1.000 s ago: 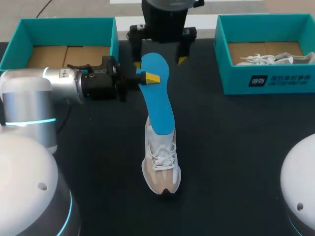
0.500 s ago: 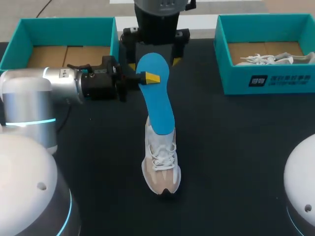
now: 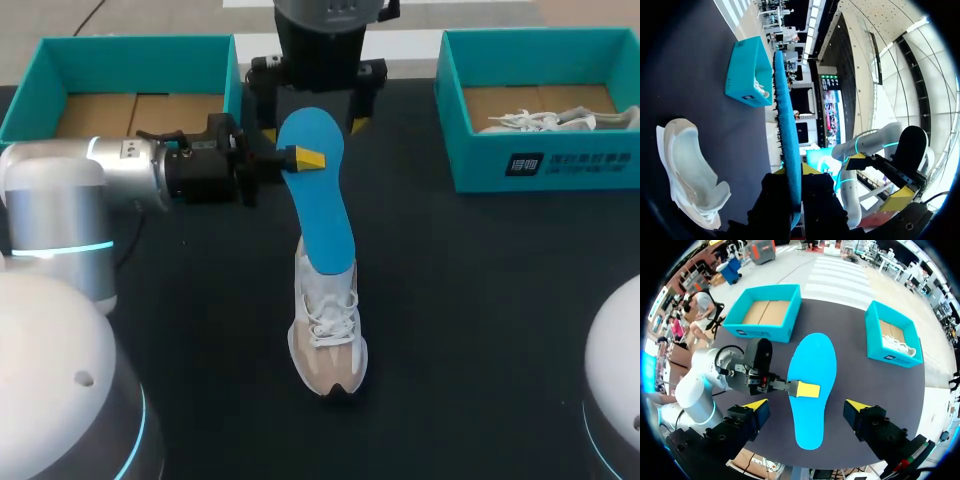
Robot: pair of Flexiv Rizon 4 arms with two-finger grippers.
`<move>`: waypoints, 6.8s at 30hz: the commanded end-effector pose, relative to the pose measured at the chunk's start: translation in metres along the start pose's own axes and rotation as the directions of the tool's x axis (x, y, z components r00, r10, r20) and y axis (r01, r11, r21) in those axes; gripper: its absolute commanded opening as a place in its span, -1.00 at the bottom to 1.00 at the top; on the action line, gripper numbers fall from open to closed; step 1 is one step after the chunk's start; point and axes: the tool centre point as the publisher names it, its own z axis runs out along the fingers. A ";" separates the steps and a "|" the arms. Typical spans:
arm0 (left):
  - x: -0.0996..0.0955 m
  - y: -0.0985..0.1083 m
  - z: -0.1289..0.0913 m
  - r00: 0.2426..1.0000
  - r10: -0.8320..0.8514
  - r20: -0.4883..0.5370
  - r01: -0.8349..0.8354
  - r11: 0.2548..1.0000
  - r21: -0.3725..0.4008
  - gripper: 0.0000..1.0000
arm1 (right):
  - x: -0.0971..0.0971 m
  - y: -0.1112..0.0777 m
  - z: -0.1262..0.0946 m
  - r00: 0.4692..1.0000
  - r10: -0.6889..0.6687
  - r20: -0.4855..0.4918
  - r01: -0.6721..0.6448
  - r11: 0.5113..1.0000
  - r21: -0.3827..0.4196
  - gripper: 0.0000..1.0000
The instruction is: Take the shoe out of the shoebox, open the shoe tongue, remove and reinsert the insole, then place the shoe into the shoebox
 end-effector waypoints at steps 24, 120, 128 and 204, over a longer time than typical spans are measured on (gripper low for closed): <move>0.000 0.001 0.000 1.000 0.000 0.002 0.000 1.000 0.002 -1.00 | -0.056 -0.019 -0.004 0.903 0.026 -0.430 -0.045 0.998 -0.035 1.00; 0.000 0.001 0.000 1.000 0.000 0.002 0.000 1.000 0.002 -1.00 | -0.101 -0.013 0.051 0.296 0.054 -0.954 -0.087 0.996 0.029 1.00; 0.004 0.000 -0.001 0.998 0.014 -0.063 -0.015 1.000 -0.016 -1.00 | -0.101 -0.013 0.051 0.296 0.054 -0.954 -0.087 0.996 0.029 1.00; 0.017 -0.045 -0.022 -0.793 0.606 0.057 -0.600 -0.794 0.094 -1.00 | -0.101 -0.013 0.051 0.296 0.054 -0.954 -0.087 0.996 0.029 1.00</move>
